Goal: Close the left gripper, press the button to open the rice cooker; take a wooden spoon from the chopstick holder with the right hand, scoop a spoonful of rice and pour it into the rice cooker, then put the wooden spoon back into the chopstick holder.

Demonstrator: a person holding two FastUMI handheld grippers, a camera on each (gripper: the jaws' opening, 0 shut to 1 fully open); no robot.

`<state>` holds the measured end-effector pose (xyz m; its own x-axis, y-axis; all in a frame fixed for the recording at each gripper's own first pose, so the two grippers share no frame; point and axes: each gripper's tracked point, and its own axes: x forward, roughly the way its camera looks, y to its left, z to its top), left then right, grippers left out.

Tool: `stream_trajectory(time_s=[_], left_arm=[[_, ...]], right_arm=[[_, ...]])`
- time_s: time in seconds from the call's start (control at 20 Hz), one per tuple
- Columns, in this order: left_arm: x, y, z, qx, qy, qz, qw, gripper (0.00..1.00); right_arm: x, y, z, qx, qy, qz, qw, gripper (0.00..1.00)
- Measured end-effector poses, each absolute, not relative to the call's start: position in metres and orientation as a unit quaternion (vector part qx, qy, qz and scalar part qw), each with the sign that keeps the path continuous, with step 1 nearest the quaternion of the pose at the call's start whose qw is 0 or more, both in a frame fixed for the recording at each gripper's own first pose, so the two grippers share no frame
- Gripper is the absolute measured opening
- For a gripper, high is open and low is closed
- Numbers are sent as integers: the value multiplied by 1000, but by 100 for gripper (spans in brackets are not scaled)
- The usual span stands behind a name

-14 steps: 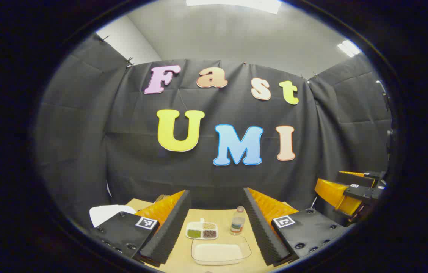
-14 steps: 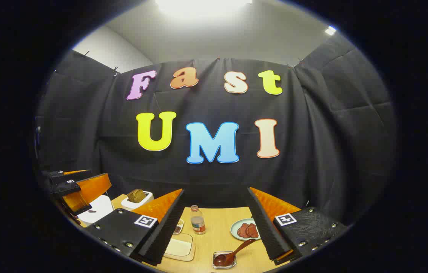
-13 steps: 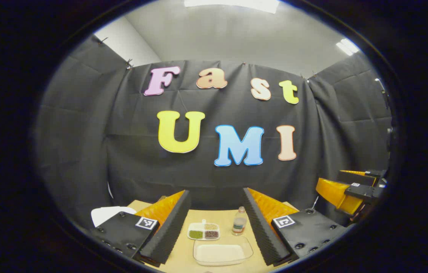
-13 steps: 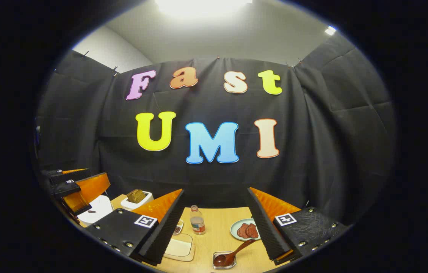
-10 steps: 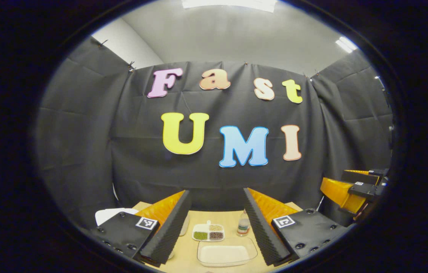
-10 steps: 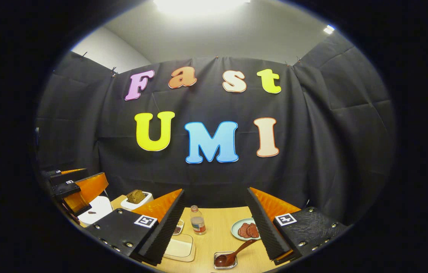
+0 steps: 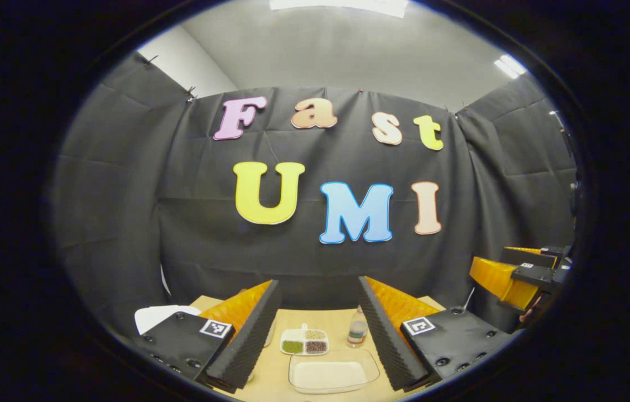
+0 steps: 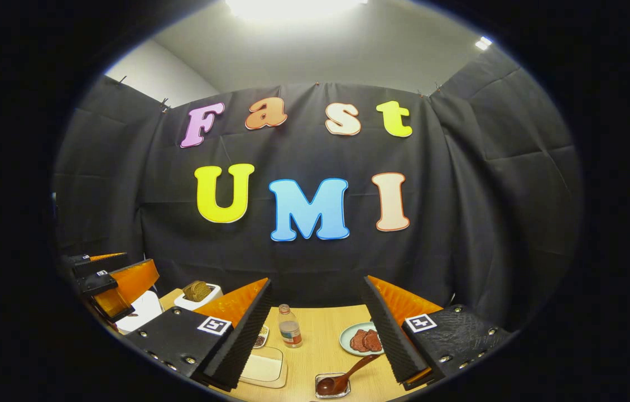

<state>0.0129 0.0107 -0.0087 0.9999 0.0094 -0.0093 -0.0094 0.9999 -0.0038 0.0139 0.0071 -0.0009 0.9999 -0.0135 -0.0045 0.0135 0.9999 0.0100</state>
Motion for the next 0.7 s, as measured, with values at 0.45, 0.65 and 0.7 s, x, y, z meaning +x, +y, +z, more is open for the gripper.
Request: stream_trajectory(time_s=[0.45, 0.65, 0.7], left_arm=[[9, 39, -44, -23, 58, 23, 998, 80], [14, 68, -96, -74, 133, 34, 988, 9], [-1, 81, -99, -81, 146, 40, 985, 8]], right_arm=[[13, 17, -19, 1, 24, 13, 1000, 98], [12, 21, -29, -3, 33, 24, 999, 98], [12, 19, -31, -4, 36, 23, 999, 98]])
